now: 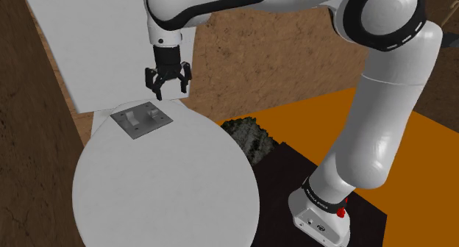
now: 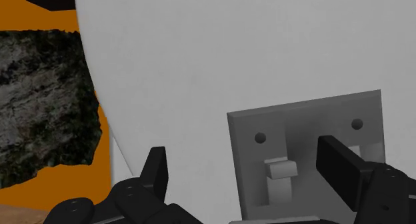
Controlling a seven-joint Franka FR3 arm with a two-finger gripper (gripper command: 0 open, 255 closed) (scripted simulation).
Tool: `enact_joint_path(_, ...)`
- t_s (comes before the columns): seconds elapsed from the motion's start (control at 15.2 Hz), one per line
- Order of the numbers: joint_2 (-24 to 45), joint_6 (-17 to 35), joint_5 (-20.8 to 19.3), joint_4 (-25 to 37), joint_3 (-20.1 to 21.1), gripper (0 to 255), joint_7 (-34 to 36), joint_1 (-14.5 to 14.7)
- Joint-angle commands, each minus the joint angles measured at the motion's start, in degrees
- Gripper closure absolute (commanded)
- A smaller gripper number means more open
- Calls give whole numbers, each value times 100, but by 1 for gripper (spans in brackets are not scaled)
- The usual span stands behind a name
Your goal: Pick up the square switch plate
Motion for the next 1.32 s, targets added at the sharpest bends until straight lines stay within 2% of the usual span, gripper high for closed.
enact_joint_path(0.0,475,-72,-98,528,23,0,159,124)
enact_joint_path(0.2,1232,-243,-245,1431,19,0,342,334)
enact_joint_path(0.26,1308,-265,-257,1528,14,0,357,359)
enact_joint_path(0.73,1466,237,-299,1178,-15,0,358,360)
enact_joint_path(0.86,1466,237,-299,1178,-15,0,358,360)
enact_joint_path(0.92,1466,243,-299,1172,-15,255,358,360)
enact_joint_path(1.25,1471,241,-300,1179,-14,255,362,363)
